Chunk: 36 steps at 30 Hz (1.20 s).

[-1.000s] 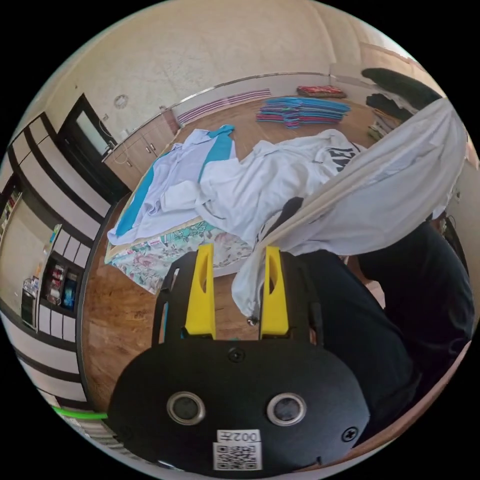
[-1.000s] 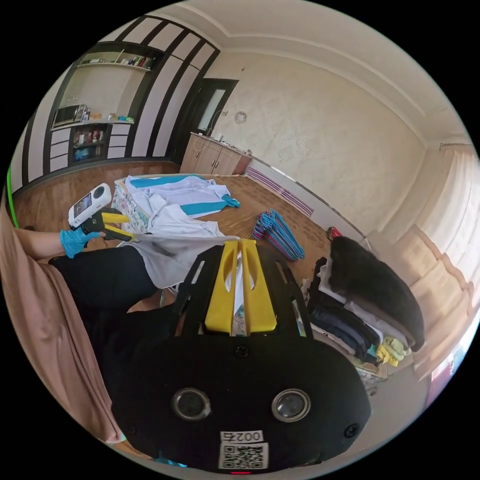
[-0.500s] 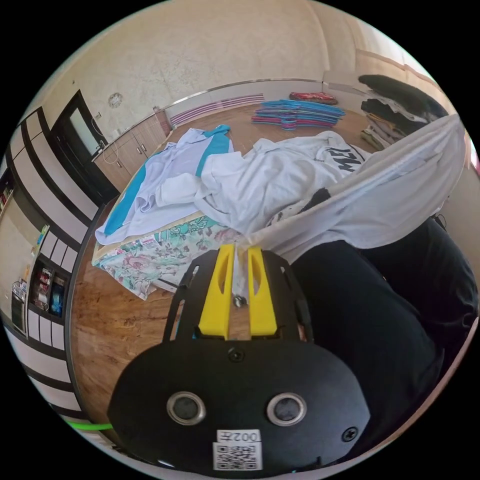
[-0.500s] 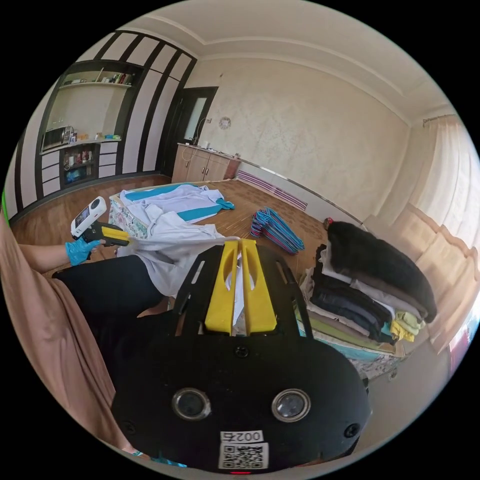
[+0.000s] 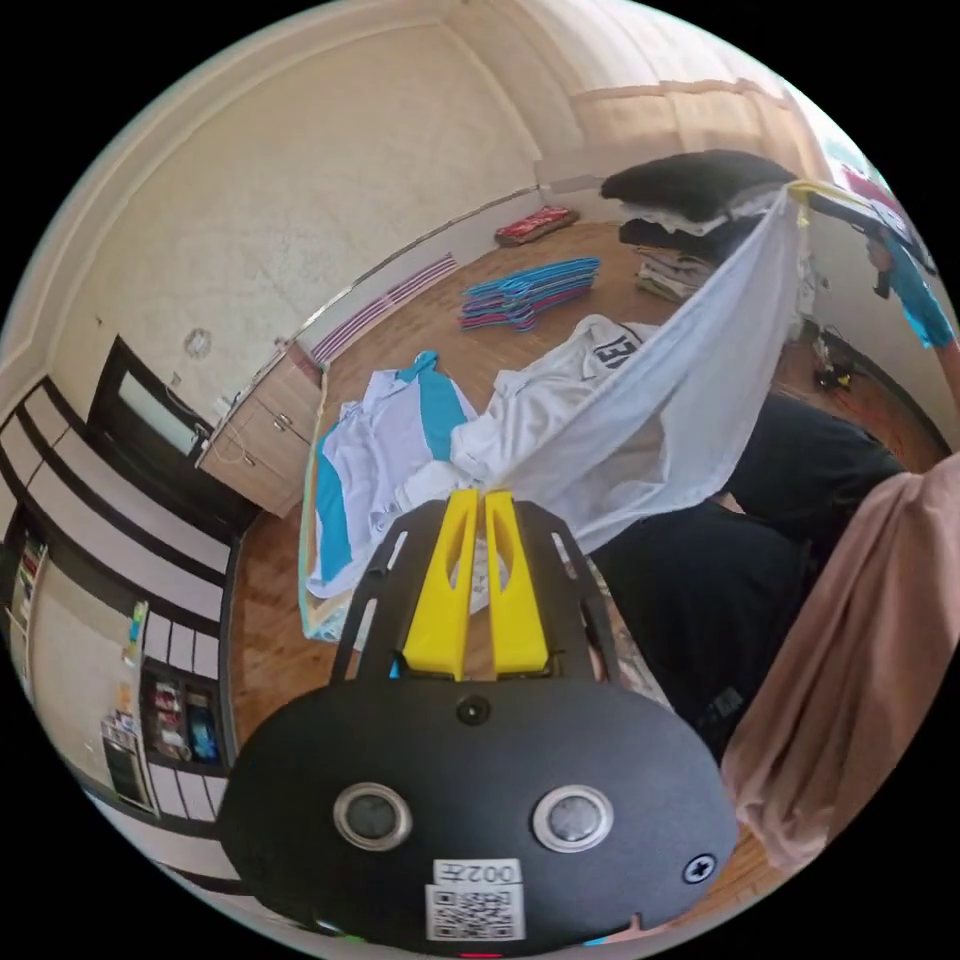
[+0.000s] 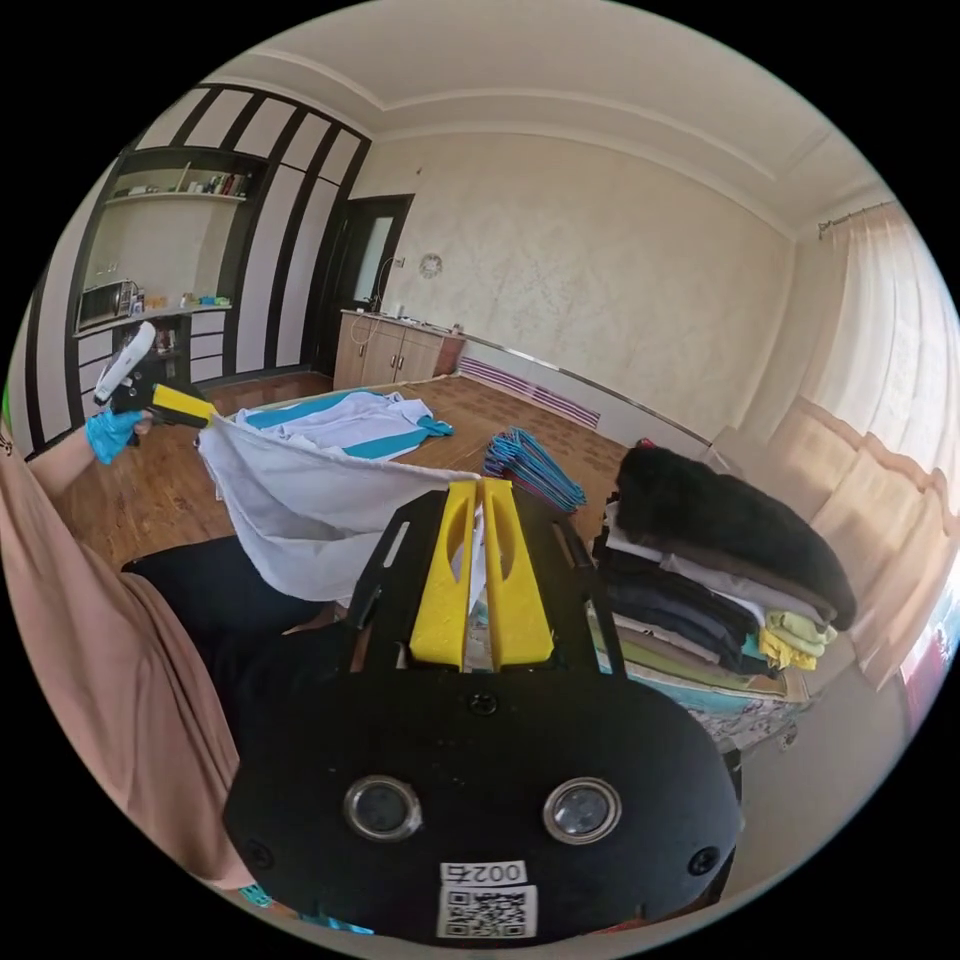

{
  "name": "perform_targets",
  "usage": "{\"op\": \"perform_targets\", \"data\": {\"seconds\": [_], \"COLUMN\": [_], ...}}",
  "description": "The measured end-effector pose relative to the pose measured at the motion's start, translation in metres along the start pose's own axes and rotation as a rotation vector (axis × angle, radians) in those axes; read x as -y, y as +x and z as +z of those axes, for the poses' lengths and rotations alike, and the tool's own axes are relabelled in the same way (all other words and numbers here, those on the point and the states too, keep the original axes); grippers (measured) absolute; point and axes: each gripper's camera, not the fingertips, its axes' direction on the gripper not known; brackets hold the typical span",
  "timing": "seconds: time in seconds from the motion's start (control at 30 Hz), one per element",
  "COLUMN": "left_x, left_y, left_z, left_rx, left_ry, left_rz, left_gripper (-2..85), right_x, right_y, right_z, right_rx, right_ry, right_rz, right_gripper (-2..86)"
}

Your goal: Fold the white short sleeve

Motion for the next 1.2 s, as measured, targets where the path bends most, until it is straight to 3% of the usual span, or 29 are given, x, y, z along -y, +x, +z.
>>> {"op": "perform_targets", "data": {"seconds": [0.27,0.57,0.73,0.93,1.2], "left_x": [0.012,-0.002,-0.012,-0.023,-0.019], "left_y": [0.007,0.02,0.016,0.017,0.011], "left_z": [-0.027,0.058,0.065,0.056,0.064], "left_rx": [-0.061,-0.213,-0.288,-0.381,-0.449], "left_ry": [-0.086,-0.24,-0.265,-0.225,-0.186], "left_rz": [0.208,0.109,0.082,0.149,0.171], "left_gripper": [-1.0,1.2,4.5,6.6,5.8], "right_x": [-0.006,-0.093,-0.136,-0.152,-0.158], "right_y": [0.012,-0.036,-0.051,-0.064,-0.123], "right_z": [0.004,0.117,0.156,0.146,0.134], "right_rx": [0.042,0.1,0.164,0.334,0.43], "right_ry": [-0.171,-0.395,-0.518,-0.494,-0.436], "right_rz": [-0.047,-0.112,-0.128,-0.126,-0.269], "right_gripper": [-0.9,-0.8,0.4,7.8,7.8]}}
